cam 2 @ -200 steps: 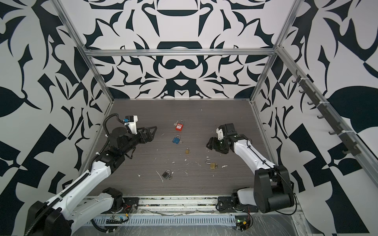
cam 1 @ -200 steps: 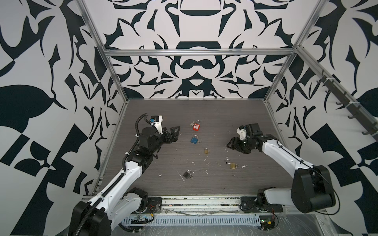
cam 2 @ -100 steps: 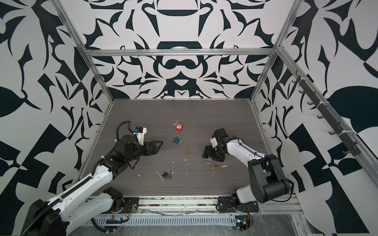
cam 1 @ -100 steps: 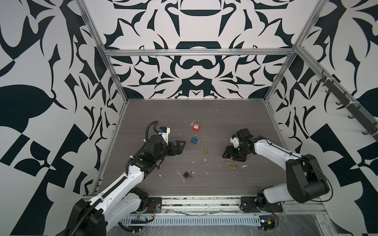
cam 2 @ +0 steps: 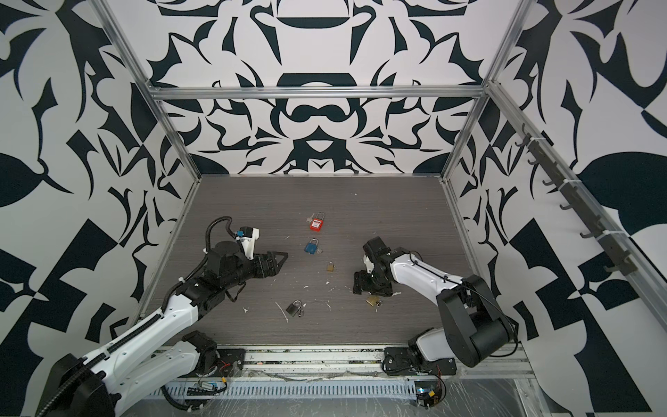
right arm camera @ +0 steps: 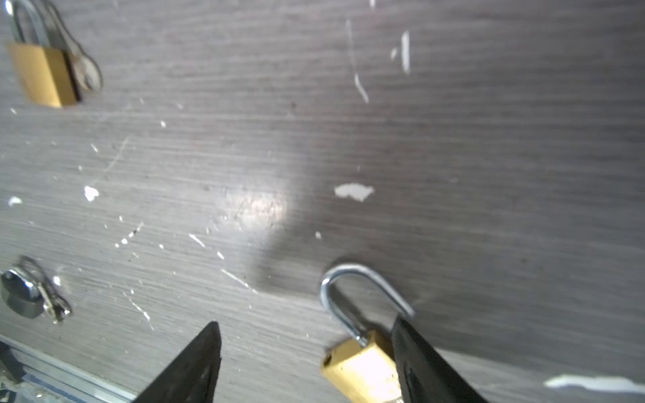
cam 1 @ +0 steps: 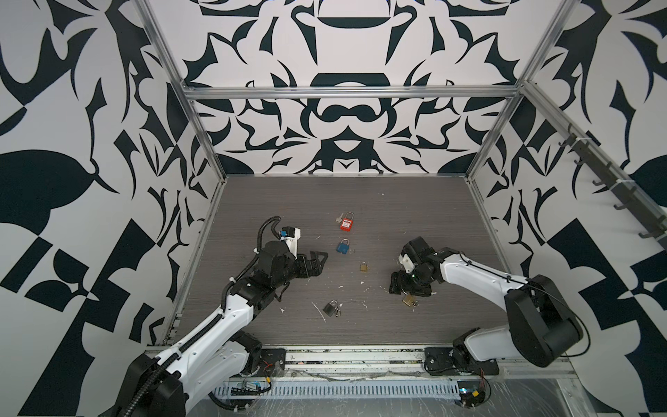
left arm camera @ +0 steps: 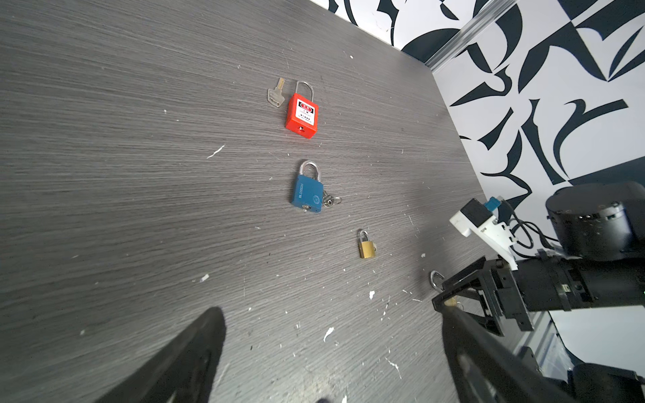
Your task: Lock with the key
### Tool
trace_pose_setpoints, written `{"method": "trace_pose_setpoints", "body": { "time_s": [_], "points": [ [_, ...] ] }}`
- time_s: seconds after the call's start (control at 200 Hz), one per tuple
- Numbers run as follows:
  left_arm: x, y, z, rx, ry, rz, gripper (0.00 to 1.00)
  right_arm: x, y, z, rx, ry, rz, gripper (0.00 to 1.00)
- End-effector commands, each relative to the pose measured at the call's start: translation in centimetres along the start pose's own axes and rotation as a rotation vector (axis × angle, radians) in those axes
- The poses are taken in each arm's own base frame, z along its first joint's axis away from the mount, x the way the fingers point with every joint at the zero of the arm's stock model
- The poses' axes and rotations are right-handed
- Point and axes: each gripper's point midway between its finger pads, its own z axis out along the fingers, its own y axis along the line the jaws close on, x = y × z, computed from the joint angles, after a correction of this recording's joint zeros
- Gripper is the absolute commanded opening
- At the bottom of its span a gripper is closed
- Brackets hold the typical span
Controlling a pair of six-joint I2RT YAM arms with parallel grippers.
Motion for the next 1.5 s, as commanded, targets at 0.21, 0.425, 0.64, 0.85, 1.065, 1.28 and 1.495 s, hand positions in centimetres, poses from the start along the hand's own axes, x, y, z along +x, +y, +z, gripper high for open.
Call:
{"method": "trace_pose_setpoints", "body": {
  "time_s": [0.21, 0.425, 0.64, 0.85, 1.065, 1.28, 1.495],
  "points": [
    [0.5, 0.1, -0.4, 0.003, 0.000, 0.003, 0.99, 3.1, 0.4, 0.2, 0.080, 0.022, 0.020, 0.79],
    [0.7, 0.1, -0.3, -0.002, 0.025, 0.009, 0.99, 2.1, 0.8, 0.0, 0.095, -0.028, 0.043, 0.79],
    [0.5, -1.1, -0.4, -0.027, 0.068, 0.073, 1.00, -1.1, 0.7, -5.6, 0.157, -0.237, 0.012, 0.82],
    [2.3, -3.8, 1.0, -0.151, 0.203, 0.150, 0.98, -4.7, -3.7, -11.7, 0.344, -0.512, 0.180, 0.94],
    [6.1, -9.3, 3.8, -0.193, 0.319, 0.128, 0.94, -5.5, -10.6, -15.6, 0.531, -0.740, 0.548, 0.99],
    [11.4, -14.8, 6.5, -0.229, 0.524, 0.149, 0.89, -3.0, -15.6, -19.0, 0.638, -0.868, 0.896, 1.00],
    [14.6, -16.6, 9.8, -0.407, 0.660, 0.071, 0.79, -1.2, -16.7, -20.6, 0.605, -0.929, 0.986, 1.00]
  ]
}}
